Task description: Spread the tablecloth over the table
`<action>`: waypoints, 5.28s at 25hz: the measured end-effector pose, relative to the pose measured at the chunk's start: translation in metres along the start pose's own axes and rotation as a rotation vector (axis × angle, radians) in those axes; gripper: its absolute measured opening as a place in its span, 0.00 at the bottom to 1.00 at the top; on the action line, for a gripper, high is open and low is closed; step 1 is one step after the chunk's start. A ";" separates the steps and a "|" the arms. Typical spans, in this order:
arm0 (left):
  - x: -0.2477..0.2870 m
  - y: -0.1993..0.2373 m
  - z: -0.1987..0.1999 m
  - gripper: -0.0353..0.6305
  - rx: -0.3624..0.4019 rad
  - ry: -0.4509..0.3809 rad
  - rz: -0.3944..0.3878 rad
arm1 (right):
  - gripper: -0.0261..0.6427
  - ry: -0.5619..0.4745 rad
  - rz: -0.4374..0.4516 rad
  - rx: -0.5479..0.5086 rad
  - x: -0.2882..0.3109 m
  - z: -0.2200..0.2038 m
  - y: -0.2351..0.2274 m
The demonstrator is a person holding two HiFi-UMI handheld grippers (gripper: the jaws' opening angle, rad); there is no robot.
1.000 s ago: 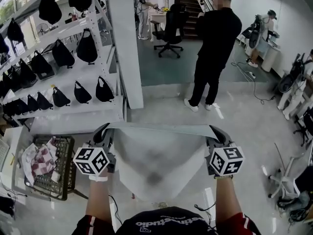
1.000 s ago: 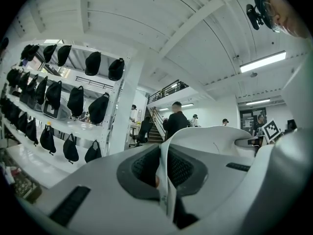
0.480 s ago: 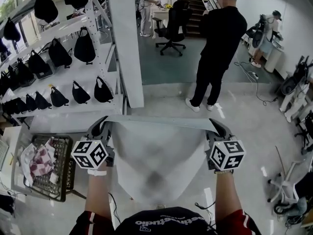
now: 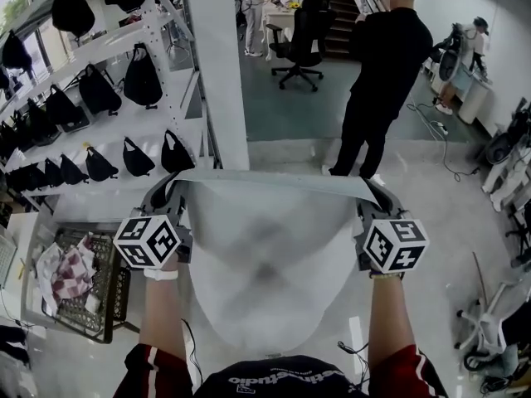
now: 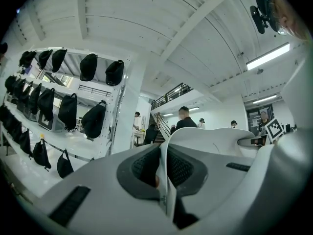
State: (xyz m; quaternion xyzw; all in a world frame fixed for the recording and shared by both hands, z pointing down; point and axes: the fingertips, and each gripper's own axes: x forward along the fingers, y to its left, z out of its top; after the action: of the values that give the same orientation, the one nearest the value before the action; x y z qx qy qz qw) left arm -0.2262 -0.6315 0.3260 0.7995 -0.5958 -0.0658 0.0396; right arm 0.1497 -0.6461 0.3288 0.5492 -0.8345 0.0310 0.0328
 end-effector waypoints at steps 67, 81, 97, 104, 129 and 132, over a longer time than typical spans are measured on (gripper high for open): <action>-0.219 -0.031 -0.218 0.10 -0.053 0.361 -0.046 | 0.10 0.346 -0.029 0.100 -0.172 -0.248 0.078; -0.277 -0.044 -0.281 0.11 -0.091 0.456 -0.056 | 0.22 0.569 -0.094 0.062 -0.243 -0.328 0.090; -0.337 -0.057 -0.340 0.18 -0.102 0.639 -0.105 | 0.14 0.678 -0.127 0.088 -0.322 -0.375 0.109; -0.371 -0.058 -0.339 0.21 -0.078 0.670 -0.131 | 0.13 0.700 -0.150 0.119 -0.330 -0.387 0.109; -0.357 -0.076 -0.265 0.21 -0.151 0.451 -0.179 | 0.20 0.717 -0.131 0.165 -0.362 -0.387 0.127; -0.349 -0.085 -0.250 0.21 -0.146 0.424 -0.191 | 0.20 0.633 -0.126 0.187 -0.348 -0.355 0.127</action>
State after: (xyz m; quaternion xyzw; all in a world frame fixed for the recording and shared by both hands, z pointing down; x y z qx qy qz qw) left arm -0.2062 -0.2768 0.5811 0.8431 -0.4896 0.0571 0.2150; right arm 0.1776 -0.2461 0.6499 0.5637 -0.7408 0.2742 0.2415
